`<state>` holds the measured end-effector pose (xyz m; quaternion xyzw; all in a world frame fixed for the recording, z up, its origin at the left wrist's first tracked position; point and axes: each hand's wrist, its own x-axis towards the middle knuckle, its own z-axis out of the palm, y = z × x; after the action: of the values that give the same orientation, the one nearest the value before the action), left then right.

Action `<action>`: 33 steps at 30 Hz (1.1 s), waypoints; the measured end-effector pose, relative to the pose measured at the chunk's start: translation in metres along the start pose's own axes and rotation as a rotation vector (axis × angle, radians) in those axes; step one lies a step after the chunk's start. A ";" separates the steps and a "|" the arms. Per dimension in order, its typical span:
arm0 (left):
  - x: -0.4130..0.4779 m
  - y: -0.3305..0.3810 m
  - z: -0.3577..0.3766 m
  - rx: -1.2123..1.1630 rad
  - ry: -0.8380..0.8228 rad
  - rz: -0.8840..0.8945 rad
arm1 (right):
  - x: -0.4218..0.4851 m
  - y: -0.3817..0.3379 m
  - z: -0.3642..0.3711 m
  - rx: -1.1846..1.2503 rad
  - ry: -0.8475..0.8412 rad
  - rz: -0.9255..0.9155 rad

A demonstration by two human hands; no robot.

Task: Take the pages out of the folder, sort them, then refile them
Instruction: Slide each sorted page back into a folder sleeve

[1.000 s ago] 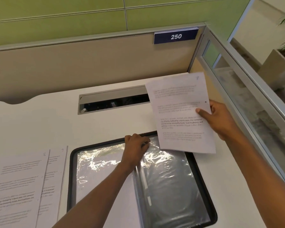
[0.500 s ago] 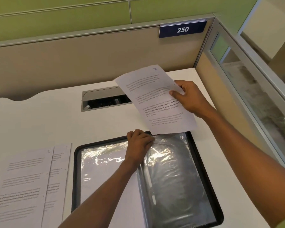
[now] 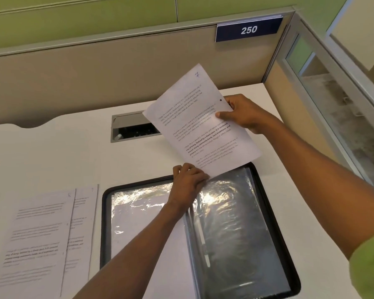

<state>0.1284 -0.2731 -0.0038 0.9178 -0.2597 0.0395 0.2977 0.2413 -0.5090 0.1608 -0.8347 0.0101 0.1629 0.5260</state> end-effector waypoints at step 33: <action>-0.009 0.001 0.012 0.150 -0.019 0.145 | 0.032 -0.013 -0.002 -0.154 -0.058 -0.042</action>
<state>0.1188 -0.2766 -0.0149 0.9166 -0.3246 0.0714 0.2220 0.2751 -0.5001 0.1640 -0.8677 -0.0353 0.1760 0.4635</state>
